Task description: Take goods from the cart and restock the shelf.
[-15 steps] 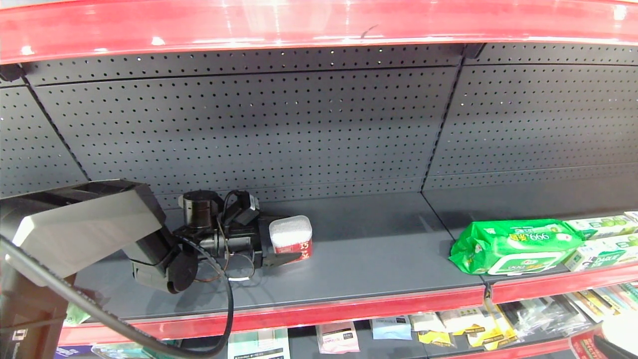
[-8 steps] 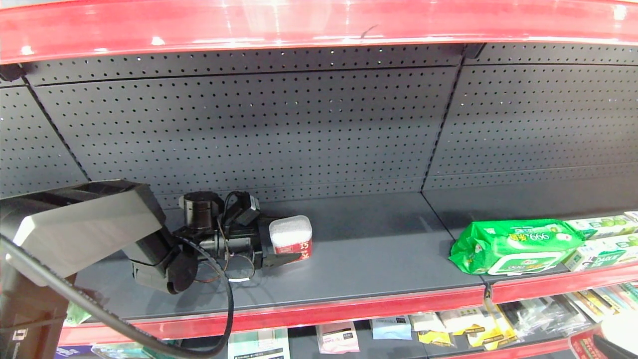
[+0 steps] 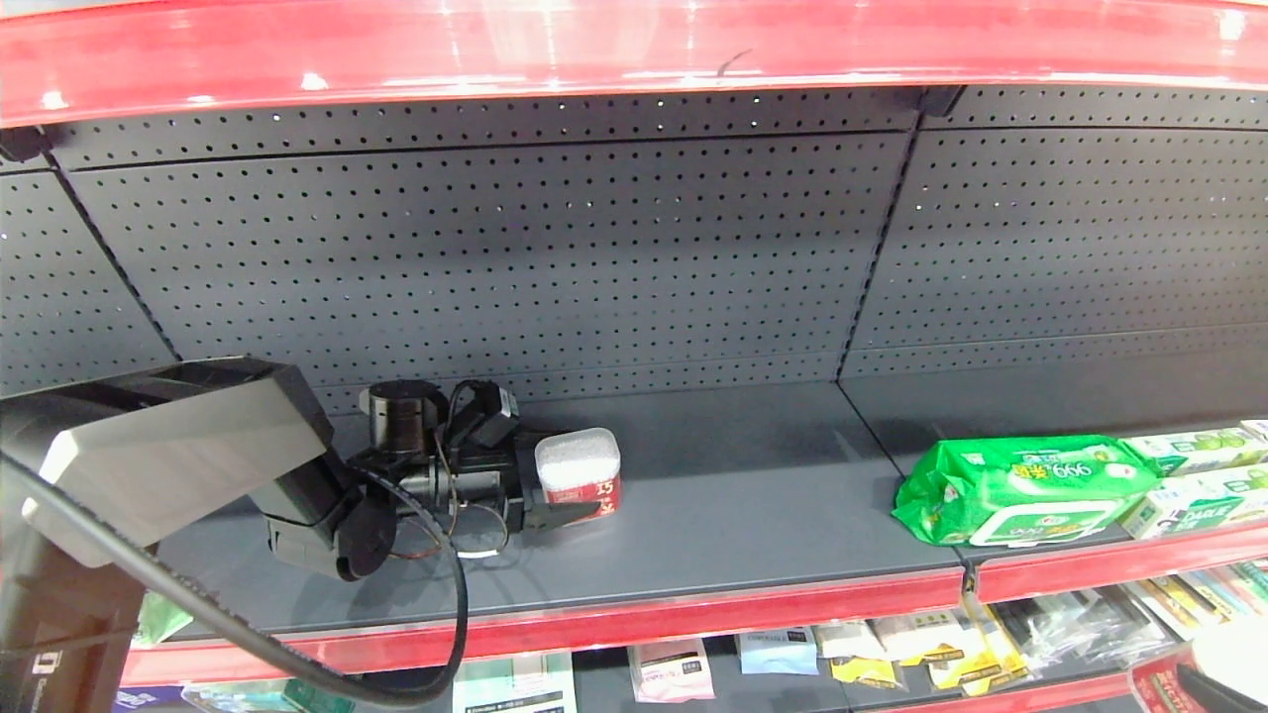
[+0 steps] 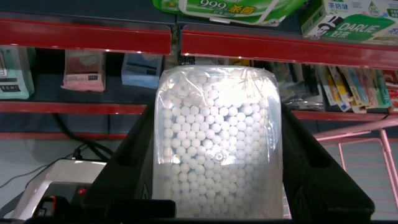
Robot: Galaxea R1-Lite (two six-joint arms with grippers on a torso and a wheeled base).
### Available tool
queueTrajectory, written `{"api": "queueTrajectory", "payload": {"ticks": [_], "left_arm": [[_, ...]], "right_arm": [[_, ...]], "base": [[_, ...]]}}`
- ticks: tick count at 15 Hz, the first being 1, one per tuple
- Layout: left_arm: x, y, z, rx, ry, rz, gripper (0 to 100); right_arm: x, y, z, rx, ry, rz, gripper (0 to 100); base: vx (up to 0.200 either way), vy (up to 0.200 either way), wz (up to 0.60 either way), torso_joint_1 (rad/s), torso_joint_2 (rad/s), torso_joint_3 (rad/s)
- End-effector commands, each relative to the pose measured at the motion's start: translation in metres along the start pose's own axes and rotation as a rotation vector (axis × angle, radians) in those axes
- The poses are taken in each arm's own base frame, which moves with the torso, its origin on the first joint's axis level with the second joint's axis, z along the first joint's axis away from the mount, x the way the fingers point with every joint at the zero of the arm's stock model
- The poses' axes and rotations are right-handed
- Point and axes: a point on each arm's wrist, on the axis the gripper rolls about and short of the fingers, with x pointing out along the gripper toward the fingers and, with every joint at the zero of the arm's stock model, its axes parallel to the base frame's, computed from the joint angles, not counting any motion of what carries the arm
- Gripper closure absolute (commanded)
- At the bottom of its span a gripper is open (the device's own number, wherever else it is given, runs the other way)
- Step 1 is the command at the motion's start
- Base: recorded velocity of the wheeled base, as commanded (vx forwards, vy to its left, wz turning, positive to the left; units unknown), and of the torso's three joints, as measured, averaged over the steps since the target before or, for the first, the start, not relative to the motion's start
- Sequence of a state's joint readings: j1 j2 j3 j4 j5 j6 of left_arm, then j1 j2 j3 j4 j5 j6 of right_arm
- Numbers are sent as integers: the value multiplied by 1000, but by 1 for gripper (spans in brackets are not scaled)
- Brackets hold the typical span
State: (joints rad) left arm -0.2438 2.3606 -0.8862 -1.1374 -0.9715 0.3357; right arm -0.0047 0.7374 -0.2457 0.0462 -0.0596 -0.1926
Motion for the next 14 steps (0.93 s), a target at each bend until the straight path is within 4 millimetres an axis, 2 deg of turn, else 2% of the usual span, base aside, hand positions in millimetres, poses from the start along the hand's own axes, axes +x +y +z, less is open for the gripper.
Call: {"api": "queueTrajectory", "payload": {"ticks": [1, 12, 13, 14], "left_arm": [[1, 1, -2, -4, 3, 1, 0], [3, 2, -5, -19, 14, -1, 0], [3, 2, -5, -19, 14, -1, 100], [3, 2, -5, -19, 14, -1, 100]], "right_arm": [[1, 0, 0, -1, 8, 1, 100], [3, 0, 0, -2, 20, 4, 100], [3, 0, 0, -2, 20, 4, 100], [3, 0, 0, -2, 23, 4, 100]], "base": [[0, 0, 0, 0, 0, 0], [0, 0, 0, 0, 0, 0], [0, 0, 0, 0, 0, 0], [0, 0, 0, 0, 0, 0]]}}
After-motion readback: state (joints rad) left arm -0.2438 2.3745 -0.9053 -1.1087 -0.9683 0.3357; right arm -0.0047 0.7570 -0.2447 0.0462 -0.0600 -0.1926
